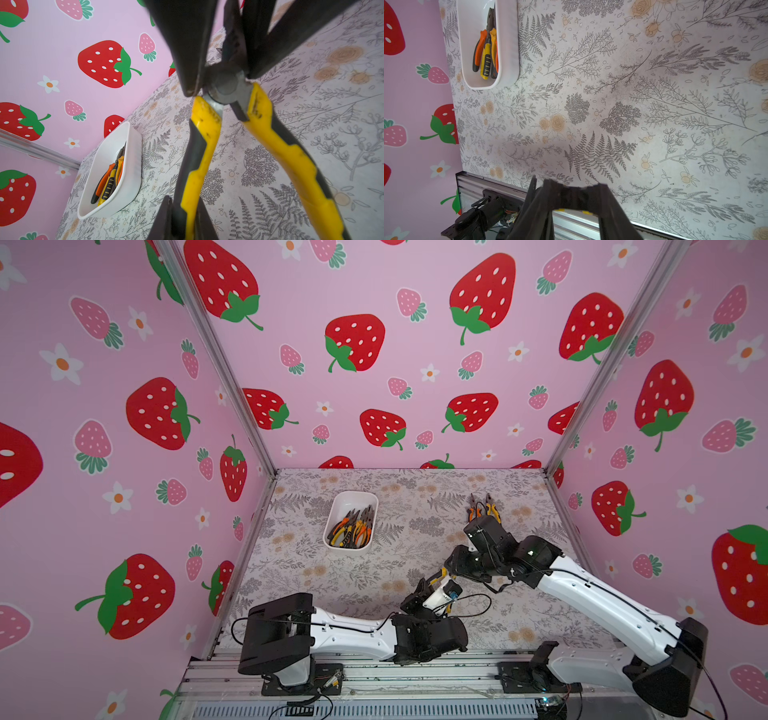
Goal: Take the pliers out of the storage box
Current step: Place the pliers at the center of the board.
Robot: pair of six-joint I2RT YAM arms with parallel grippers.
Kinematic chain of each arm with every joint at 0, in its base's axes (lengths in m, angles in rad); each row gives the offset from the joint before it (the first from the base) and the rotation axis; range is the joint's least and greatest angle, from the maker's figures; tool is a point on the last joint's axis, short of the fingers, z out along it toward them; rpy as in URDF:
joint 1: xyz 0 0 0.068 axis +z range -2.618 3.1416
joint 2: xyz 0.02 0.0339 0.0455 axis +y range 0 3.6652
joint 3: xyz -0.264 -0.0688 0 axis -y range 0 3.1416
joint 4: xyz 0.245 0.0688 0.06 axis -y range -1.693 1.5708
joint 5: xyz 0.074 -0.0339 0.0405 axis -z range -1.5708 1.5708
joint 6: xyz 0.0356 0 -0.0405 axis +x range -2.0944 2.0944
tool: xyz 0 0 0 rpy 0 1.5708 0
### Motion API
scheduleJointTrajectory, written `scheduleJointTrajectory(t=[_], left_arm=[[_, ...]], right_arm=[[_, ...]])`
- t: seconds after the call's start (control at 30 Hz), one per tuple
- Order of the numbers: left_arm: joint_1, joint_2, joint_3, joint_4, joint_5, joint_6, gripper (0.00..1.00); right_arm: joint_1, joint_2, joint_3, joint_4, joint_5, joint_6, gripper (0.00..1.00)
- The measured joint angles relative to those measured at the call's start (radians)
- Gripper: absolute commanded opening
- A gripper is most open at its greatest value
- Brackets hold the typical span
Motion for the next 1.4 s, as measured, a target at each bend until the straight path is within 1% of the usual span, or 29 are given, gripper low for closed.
scheduleJointTrajectory(t=[0.13, 0.37, 0.4, 0.47, 0.6, 0.7, 0.83, 1.0, 1.03, 1.1, 1.17, 1.4], left_arm=[[0.002, 0.000, 0.000, -0.001, -0.002, -0.002, 0.00], [0.006, 0.000, 0.002, -0.007, 0.000, -0.025, 0.00], [0.006, 0.000, 0.005, -0.014, 0.002, -0.029, 0.00], [0.007, 0.000, 0.019, -0.040, 0.009, -0.044, 0.00], [0.011, 0.014, 0.068, -0.119, 0.031, -0.104, 0.00], [0.013, 0.031, 0.123, -0.208, 0.056, -0.166, 0.00], [0.020, 0.060, 0.197, -0.330, 0.098, -0.252, 0.00], [0.018, 0.066, 0.222, -0.405, 0.123, -0.309, 0.00], [0.018, 0.066, 0.223, -0.411, 0.126, -0.313, 0.00], [0.018, 0.066, 0.226, -0.419, 0.128, -0.316, 0.00], [0.019, 0.066, 0.229, -0.419, 0.132, -0.319, 0.00], [0.020, 0.056, 0.230, -0.413, 0.148, -0.323, 0.00]], right_arm=[[0.000, 0.001, -0.002, 0.009, 0.002, 0.011, 0.30], [0.000, 0.001, -0.002, 0.021, 0.006, 0.037, 0.25], [0.000, 0.002, -0.002, 0.023, 0.007, 0.039, 0.22], [0.000, 0.002, -0.002, 0.025, 0.010, 0.044, 0.21], [0.000, 0.002, -0.002, 0.027, 0.027, 0.049, 0.21], [0.000, 0.004, -0.002, 0.028, 0.046, 0.053, 0.26], [0.000, 0.024, 0.003, 0.028, 0.063, 0.060, 0.29], [0.000, 0.043, 0.006, 0.030, 0.055, 0.074, 0.30], [0.000, 0.044, 0.006, 0.031, 0.053, 0.075, 0.29], [0.000, 0.045, 0.006, 0.032, 0.051, 0.080, 0.19], [0.002, 0.046, 0.006, 0.034, 0.052, 0.090, 0.01], [0.005, 0.042, 0.005, 0.036, 0.069, 0.099, 0.00]])
